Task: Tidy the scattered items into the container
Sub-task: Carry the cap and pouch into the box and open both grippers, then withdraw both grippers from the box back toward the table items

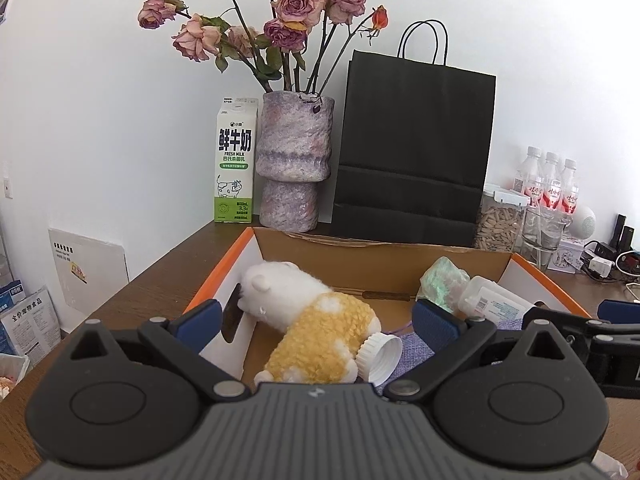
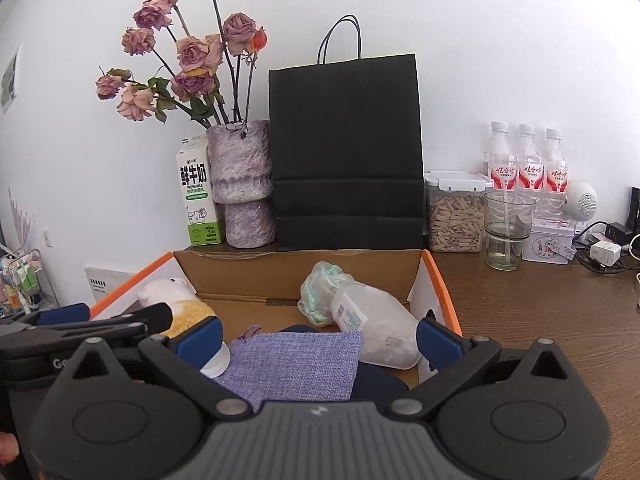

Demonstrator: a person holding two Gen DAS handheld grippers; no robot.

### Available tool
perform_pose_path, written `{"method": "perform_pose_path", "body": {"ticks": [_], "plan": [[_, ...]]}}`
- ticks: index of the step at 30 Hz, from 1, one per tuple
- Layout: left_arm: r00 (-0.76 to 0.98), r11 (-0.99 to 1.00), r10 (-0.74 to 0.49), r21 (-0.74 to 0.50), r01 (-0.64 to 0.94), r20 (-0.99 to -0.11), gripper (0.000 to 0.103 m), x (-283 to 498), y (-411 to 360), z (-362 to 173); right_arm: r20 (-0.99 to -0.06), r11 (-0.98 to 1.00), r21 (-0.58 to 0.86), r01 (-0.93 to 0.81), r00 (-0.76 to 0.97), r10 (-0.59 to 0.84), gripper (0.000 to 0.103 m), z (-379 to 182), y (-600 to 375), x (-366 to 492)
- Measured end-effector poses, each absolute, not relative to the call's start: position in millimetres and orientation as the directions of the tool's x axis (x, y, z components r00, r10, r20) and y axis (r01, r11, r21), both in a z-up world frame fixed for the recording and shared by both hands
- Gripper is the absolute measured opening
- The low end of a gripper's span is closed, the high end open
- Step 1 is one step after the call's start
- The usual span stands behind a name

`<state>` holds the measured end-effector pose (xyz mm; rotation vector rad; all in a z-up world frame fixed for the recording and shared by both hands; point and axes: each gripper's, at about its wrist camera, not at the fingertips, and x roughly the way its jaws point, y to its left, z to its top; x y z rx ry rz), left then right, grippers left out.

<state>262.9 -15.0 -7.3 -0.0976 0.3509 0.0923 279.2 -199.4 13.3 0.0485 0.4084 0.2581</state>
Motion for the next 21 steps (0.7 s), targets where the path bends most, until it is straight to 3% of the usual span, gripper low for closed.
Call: {"method": "perform_pose_path", "body": {"ticks": [21], "plan": [[0.964, 0.999, 0.023, -0.023, -0.030, -0.264, 0.103, 201.7, -16.3, -14.3, -0.349, 0.951, 0.015, -0.309, 0.889, 0.295, 0.103, 6.3, -206.9, 214.9]]}}
